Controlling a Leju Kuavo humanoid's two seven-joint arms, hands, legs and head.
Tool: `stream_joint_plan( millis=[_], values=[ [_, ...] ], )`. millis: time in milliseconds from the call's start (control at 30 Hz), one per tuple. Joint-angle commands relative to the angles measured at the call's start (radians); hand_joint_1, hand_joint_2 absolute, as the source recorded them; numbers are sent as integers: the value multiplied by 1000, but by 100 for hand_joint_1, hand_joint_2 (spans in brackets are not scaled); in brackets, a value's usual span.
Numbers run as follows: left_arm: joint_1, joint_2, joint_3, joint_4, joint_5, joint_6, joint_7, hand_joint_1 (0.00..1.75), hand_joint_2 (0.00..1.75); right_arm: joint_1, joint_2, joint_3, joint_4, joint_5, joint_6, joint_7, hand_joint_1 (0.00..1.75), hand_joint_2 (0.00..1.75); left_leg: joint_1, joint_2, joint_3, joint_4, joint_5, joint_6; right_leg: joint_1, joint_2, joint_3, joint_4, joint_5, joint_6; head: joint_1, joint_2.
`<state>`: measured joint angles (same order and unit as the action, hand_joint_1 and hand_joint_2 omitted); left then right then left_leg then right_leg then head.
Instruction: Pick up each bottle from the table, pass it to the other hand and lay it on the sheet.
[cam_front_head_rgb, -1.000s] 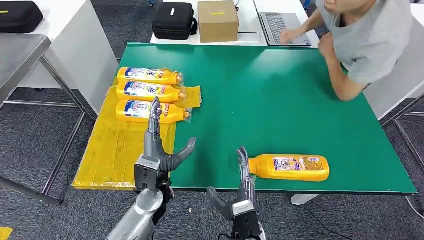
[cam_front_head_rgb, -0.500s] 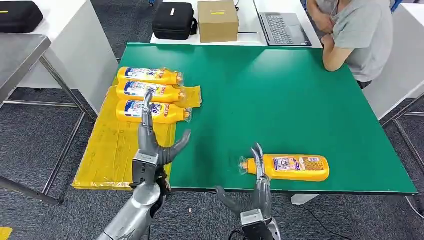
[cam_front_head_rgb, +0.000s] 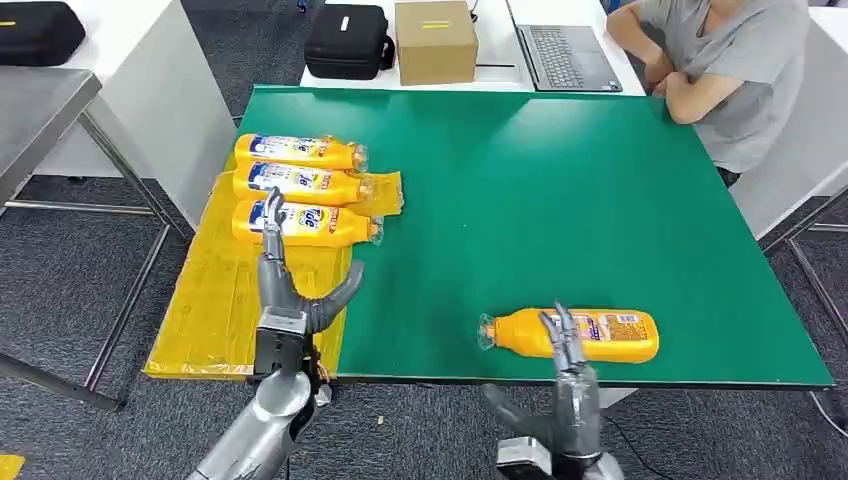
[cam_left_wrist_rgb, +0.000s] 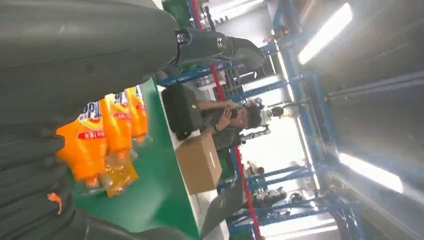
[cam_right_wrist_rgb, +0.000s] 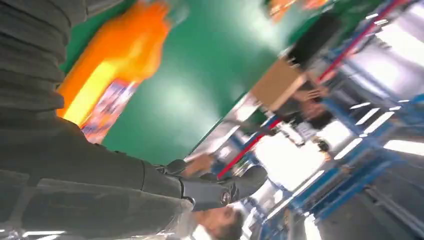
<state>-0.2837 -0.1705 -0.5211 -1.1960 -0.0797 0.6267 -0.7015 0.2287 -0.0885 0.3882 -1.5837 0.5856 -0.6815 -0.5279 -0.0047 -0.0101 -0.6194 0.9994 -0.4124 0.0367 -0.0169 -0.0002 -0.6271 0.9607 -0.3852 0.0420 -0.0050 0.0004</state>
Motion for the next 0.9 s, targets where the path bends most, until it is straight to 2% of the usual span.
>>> stream_joint_plan(
  millis=[33,300,367,467,533,567,667,900],
  values=[
    [19,37,70,-21,22,-57,3,0,175,80,-89,-167,-127,149,73,126,0,175,0,0,4,0,-2,-1,0,0,4,0,-2,-1,0,0],
    [19,37,70,-21,22,-57,3,0,175,80,-89,-167,-127,149,73,126,0,175,0,1,3,0,-2,-1,0,1,3,0,-1,-1,0,0],
    [30,34,82,-18,15,-66,3,0,175,108,-88,-204,-144,201,93,181,0,175,0,1,5,0,-3,-1,1,1,5,0,-2,-2,-1,0],
    [43,39,93,-22,16,-85,3,0,175,168,-122,-270,-170,221,89,214,0,175,0,0,4,-1,-2,-1,0,-1,4,-1,-2,-1,0,0],
    [45,39,99,-22,18,-92,3,0,175,177,-125,-288,-174,224,97,223,0,175,0,-1,9,1,-5,-2,1,-2,9,1,-6,-2,-1,0],
    [43,36,105,-15,25,-103,3,0,175,177,-126,-304,-169,238,113,238,0,175,0,0,5,0,-3,-1,0,-1,5,0,-3,-1,-1,0],
    [12,21,120,30,29,-127,3,0,175,146,-134,-345,-90,323,139,274,0,175,0,1,4,0,-3,0,1,1,4,-1,-2,-1,0,0],
    [15,0,139,65,39,-156,3,0,175,108,-117,-447,48,341,187,282,0,175,0,0,8,-1,-3,-1,1,-1,8,-2,-3,-2,-1,0]
  ],
)
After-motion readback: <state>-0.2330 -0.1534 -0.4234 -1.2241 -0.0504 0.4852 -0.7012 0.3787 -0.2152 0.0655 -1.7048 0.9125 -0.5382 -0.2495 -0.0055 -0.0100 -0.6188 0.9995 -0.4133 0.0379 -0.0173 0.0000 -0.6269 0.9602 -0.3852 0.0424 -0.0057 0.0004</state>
